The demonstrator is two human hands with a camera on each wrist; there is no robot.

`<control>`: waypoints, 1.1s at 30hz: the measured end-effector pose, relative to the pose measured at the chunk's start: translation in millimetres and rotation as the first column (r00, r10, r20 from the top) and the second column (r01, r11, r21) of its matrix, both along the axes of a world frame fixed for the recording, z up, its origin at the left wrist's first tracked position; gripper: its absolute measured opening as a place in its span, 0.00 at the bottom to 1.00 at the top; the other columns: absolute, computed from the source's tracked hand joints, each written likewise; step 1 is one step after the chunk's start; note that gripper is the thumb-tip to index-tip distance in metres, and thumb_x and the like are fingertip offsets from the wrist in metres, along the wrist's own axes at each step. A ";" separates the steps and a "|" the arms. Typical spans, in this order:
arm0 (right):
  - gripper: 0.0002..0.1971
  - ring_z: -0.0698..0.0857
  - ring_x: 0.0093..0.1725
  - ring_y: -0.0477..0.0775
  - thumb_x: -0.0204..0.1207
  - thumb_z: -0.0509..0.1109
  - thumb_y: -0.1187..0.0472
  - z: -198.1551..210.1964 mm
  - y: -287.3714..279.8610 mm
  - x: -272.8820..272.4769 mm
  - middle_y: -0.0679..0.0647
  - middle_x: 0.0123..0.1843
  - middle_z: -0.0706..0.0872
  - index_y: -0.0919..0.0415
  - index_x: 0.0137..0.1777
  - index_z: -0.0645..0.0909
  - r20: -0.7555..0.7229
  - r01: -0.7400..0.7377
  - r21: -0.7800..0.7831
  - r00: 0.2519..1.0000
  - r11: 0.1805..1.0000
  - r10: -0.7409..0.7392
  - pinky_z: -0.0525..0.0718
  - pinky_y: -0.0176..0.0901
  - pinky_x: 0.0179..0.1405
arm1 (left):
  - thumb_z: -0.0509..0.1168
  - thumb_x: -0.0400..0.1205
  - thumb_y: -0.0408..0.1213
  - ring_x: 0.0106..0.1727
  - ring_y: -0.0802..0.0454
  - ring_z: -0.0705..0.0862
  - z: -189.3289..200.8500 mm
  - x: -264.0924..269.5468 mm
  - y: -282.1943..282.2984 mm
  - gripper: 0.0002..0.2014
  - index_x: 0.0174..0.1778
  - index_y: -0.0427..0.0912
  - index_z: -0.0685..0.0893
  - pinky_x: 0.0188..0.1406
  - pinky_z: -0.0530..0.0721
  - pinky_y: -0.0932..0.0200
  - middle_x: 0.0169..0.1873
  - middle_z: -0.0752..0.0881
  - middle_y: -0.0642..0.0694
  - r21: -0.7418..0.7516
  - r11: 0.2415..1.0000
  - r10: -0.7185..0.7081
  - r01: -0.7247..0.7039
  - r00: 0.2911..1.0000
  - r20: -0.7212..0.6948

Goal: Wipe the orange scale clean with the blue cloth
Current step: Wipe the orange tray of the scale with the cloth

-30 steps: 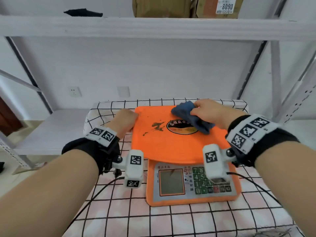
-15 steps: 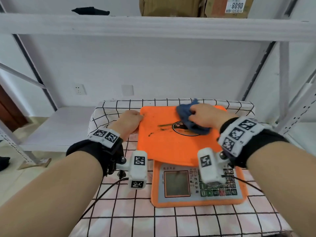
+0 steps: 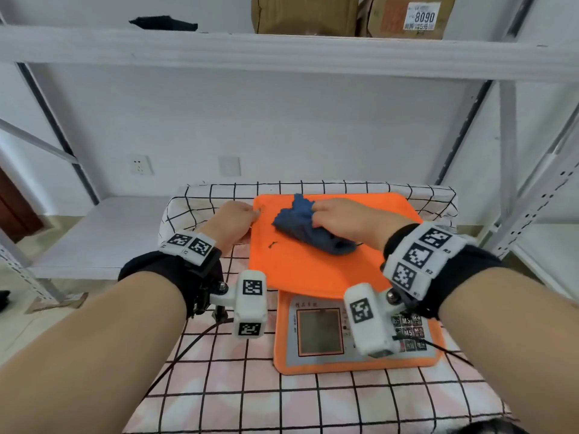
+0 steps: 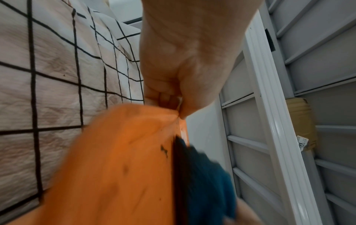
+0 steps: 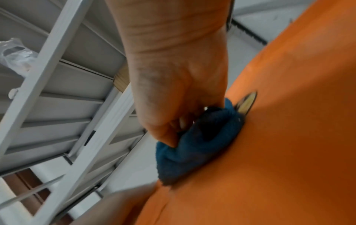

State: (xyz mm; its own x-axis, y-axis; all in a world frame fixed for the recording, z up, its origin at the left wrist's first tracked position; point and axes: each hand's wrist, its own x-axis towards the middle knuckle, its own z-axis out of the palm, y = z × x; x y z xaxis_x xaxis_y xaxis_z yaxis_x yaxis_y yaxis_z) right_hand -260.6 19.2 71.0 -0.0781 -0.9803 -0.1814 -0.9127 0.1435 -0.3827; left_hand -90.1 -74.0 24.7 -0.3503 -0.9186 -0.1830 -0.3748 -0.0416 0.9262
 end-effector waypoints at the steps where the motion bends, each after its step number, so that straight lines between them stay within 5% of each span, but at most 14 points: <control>1: 0.10 0.72 0.49 0.52 0.81 0.55 0.65 3.8 5.0 -10.7 0.57 0.47 0.76 0.57 0.39 0.72 -0.012 0.029 -0.001 0.999 1.000 -0.029 0.67 0.36 0.33 | 0.58 0.86 0.34 0.35 0.49 0.79 0.6 0.0 0.3 0.10 0.43 0.35 0.80 0.41 0.84 0.54 0.35 0.79 0.41 -0.004 1.000 0.000 0.000 1.000 0.008; 4: 0.10 0.76 0.49 0.56 0.82 0.53 0.66 11.2 15.5 -41.9 0.64 0.57 0.79 0.60 0.44 0.75 -0.078 0.178 -0.005 0.981 0.984 -0.178 0.68 0.42 0.38 | 0.58 0.87 0.38 0.40 0.46 0.82 3.0 -1.1 1.3 0.14 0.54 0.30 0.82 0.50 0.86 0.49 0.42 0.83 0.38 -0.043 0.999 0.000 0.003 0.998 0.069; 8: 0.10 0.72 0.49 0.54 0.81 0.57 0.63 8.4 9.4 -26.3 0.58 0.52 0.74 0.55 0.38 0.70 0.011 0.191 -0.018 0.982 0.981 -0.191 0.65 0.42 0.38 | 0.58 0.86 0.40 0.39 0.45 0.82 3.4 -1.1 -0.6 0.16 0.53 0.30 0.82 0.52 0.86 0.45 0.41 0.83 0.36 -0.082 0.996 -0.005 0.016 0.990 0.141; 12: 0.04 0.76 0.50 0.52 0.77 0.66 0.55 -4.6 2.2 17.0 0.54 0.51 0.80 0.52 0.41 0.77 0.066 0.008 -0.007 0.998 1.000 -0.007 0.73 0.45 0.49 | 0.58 0.85 0.33 0.28 0.50 0.76 2.1 0.2 -0.9 0.10 0.39 0.36 0.78 0.32 0.82 0.58 0.33 0.77 0.39 -0.039 0.999 -0.034 0.036 0.998 0.057; 15: 0.12 0.74 0.48 0.51 0.80 0.62 0.51 -2.7 5.3 17.1 0.49 0.41 0.77 0.52 0.35 0.75 0.064 0.001 -0.007 0.998 1.000 0.000 0.69 0.43 0.47 | 0.58 0.85 0.31 0.25 0.54 0.75 3.6 -0.4 1.9 0.09 0.40 0.36 0.78 0.21 0.80 0.65 0.30 0.76 0.43 -0.020 1.000 -0.018 0.018 0.999 0.032; 21: 0.18 0.71 0.67 0.62 0.78 0.63 0.45 -1.9 17.9 -17.3 0.61 0.59 0.78 0.55 0.61 0.75 -0.223 0.188 0.038 0.959 0.981 -0.175 0.74 0.54 0.65 | 0.59 0.86 0.36 0.32 0.50 0.79 6.9 -2.6 3.4 0.10 0.50 0.32 0.81 0.34 0.83 0.59 0.35 0.80 0.41 -0.038 0.999 0.006 -0.004 0.998 0.064; 24: 0.19 0.73 0.69 0.59 0.81 0.59 0.51 8.4 28.1 -18.2 0.55 0.62 0.75 0.57 0.69 0.70 -0.226 0.194 0.062 0.958 0.979 -0.175 0.70 0.50 0.69 | 0.58 0.86 0.37 0.31 0.51 0.80 8.1 -2.8 2.9 0.11 0.49 0.33 0.81 0.31 0.85 0.62 0.34 0.81 0.42 -0.044 0.999 -0.001 0.005 0.996 0.090; 27: 0.16 0.68 0.68 0.46 0.83 0.56 0.57 11.7 24.8 0.2 0.44 0.62 0.70 0.56 0.69 0.73 -0.196 0.093 0.094 0.978 0.991 -0.073 0.60 0.44 0.73 | 0.58 0.86 0.38 0.35 0.48 0.80 8.0 -1.5 1.7 0.11 0.47 0.33 0.80 0.42 0.86 0.54 0.36 0.80 0.41 -0.026 0.999 -0.037 0.039 0.995 0.091; 30: 0.21 0.74 0.68 0.54 0.83 0.54 0.49 5.8 13.7 24.6 0.55 0.67 0.78 0.59 0.69 0.75 -0.048 0.018 0.118 0.999 0.993 -0.012 0.68 0.44 0.62 | 0.58 0.86 0.32 0.32 0.51 0.78 8.2 -0.1 2.2 0.09 0.42 0.35 0.79 0.29 0.85 0.63 0.33 0.79 0.42 0.036 0.998 -0.045 0.044 0.999 0.021; 33: 0.18 0.77 0.65 0.58 0.83 0.56 0.54 0.8 11.7 36.0 0.58 0.62 0.81 0.62 0.67 0.77 -0.068 -0.024 0.107 0.997 0.994 0.032 0.68 0.42 0.52 | 0.56 0.84 0.28 0.28 0.53 0.80 10.3 3.5 5.5 0.08 0.44 0.37 0.80 0.20 0.81 0.68 0.32 0.81 0.44 0.090 0.995 -0.045 0.045 0.999 -0.005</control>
State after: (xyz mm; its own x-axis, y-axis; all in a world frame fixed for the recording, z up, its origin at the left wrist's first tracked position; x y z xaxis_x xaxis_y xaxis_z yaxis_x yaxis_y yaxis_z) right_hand -224.6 30.9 71.8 -0.0669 -0.9579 -0.2793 -0.9408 0.1538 -0.3022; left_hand -86.6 -68.5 35.0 -0.3915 -0.8816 -0.2635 -0.3755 -0.1084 0.9205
